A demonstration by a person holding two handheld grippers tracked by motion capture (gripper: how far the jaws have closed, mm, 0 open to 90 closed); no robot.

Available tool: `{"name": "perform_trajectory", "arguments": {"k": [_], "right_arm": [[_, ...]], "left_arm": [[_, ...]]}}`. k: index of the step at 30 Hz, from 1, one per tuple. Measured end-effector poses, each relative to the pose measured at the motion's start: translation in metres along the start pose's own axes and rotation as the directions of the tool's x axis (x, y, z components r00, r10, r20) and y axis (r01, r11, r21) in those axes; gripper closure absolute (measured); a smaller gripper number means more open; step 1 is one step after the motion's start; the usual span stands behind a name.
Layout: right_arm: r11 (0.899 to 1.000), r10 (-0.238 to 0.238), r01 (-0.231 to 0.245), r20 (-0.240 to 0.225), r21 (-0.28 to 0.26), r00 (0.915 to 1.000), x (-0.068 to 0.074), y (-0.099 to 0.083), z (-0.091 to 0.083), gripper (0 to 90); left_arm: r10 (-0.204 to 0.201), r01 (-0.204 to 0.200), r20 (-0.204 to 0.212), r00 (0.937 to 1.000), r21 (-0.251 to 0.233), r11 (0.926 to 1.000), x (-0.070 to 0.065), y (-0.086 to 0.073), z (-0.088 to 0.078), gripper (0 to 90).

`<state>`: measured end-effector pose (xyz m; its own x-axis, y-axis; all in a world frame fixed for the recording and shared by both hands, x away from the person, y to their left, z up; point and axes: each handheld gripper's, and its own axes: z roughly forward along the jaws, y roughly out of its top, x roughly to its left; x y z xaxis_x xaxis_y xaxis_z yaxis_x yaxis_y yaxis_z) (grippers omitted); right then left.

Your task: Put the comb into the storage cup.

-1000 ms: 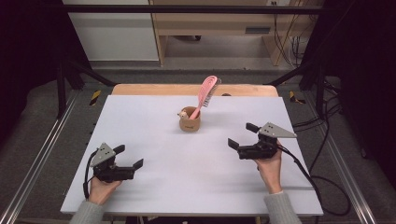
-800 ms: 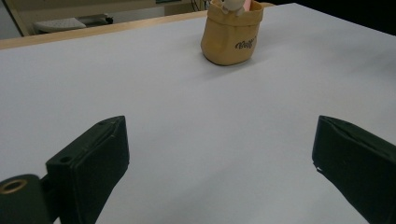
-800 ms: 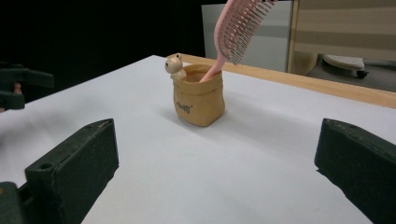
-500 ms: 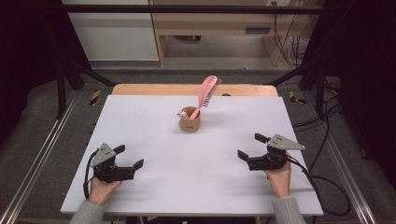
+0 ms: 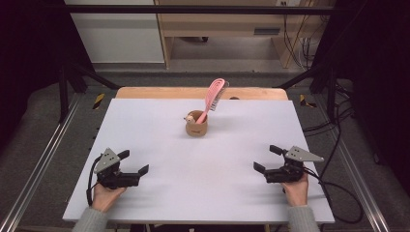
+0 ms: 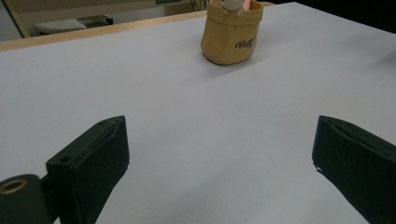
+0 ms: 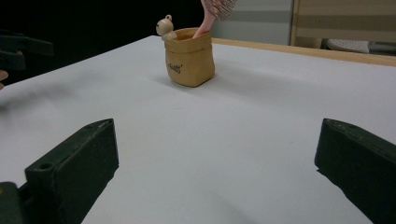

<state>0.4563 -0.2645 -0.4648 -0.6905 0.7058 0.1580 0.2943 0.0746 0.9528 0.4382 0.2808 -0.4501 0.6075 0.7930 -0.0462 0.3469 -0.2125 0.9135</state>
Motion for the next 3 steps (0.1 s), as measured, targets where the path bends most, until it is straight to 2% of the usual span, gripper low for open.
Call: {"name": "perform_trajectory", "arguments": {"k": [3], "right_arm": [[1.000, -0.004, 0.004, 0.001, -0.012, 1.0000, -0.0008, -0.0005, -0.0035, 0.4]], "left_arm": [[0.001, -0.001, -0.002, 1.0000, 0.000, 1.0000, 0.0004, 0.0002, 0.0002, 3.9]]}}
